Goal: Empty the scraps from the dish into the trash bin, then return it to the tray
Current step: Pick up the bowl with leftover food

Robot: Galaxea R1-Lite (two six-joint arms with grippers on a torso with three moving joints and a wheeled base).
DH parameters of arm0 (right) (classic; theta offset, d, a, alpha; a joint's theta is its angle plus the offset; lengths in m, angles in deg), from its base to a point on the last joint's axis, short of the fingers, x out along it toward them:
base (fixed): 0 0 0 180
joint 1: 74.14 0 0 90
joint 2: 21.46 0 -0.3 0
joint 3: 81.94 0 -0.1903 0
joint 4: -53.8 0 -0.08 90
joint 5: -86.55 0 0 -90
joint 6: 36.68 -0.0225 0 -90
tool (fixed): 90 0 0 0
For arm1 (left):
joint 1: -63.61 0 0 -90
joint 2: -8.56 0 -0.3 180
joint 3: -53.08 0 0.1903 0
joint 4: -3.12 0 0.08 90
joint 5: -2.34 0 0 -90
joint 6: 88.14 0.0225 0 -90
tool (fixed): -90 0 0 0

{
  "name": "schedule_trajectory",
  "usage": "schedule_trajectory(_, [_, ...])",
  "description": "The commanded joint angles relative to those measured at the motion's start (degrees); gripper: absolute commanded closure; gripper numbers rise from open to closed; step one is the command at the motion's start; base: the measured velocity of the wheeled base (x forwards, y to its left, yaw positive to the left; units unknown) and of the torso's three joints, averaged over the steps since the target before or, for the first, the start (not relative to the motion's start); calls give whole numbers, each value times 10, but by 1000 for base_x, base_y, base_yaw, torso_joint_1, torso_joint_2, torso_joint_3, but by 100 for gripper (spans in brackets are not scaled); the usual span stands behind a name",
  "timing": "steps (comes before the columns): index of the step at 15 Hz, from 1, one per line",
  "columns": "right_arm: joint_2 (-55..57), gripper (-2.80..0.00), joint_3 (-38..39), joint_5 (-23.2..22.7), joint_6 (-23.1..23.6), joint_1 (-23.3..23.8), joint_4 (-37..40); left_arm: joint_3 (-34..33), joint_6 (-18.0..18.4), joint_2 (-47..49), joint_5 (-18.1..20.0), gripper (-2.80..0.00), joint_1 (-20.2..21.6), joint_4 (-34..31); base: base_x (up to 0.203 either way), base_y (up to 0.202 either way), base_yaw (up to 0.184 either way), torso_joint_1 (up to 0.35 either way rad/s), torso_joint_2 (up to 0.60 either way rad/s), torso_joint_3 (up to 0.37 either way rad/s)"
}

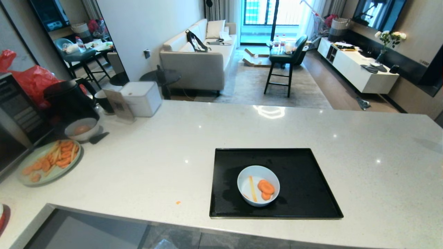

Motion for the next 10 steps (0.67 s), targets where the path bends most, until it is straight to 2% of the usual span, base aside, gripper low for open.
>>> schedule_trajectory(1, [0, 0, 0, 0, 0, 0, 0, 0, 0, 0, 0, 0, 0, 0, 0, 0, 0, 0, 0, 0])
schedule_trajectory(10, [0, 0, 0, 2, -12, -1, 0, 0, 0, 0, 0, 0, 0, 0, 0, 0, 0, 0, 0, 0])
